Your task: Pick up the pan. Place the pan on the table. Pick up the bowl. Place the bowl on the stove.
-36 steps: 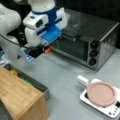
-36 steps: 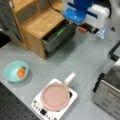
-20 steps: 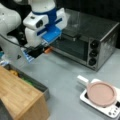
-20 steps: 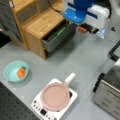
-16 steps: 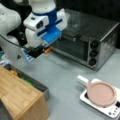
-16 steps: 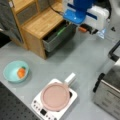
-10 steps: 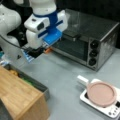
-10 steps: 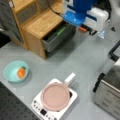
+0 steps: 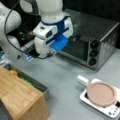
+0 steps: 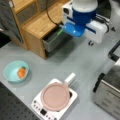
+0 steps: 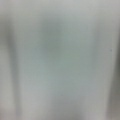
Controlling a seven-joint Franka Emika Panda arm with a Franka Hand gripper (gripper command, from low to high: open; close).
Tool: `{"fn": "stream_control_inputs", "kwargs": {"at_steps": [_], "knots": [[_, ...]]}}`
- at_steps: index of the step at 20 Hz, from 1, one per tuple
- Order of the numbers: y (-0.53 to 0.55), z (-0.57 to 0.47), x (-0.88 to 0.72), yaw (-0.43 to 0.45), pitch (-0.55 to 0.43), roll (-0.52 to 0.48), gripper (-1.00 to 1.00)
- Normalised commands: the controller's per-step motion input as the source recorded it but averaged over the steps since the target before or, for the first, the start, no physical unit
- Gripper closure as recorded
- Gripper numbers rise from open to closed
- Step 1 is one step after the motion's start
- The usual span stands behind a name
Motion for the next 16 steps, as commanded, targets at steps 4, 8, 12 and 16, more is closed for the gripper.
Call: {"fn": "stream_control_inputs", "kwargs": {"at_steps": [4,8,12,16], "knots": [[0.12,-0.27,0.26,-0.095,-0.033,0.02,-1.0],[0.01,-0.26,0.25,-0.107,-0.026,0.036,-1.0],[-0.03,-0.16,0.23,-0.113,-0.013,0.042,-1.0],[-0.02,-0.13,0.29,-0.136,0.002,0.042,-1.0]]}}
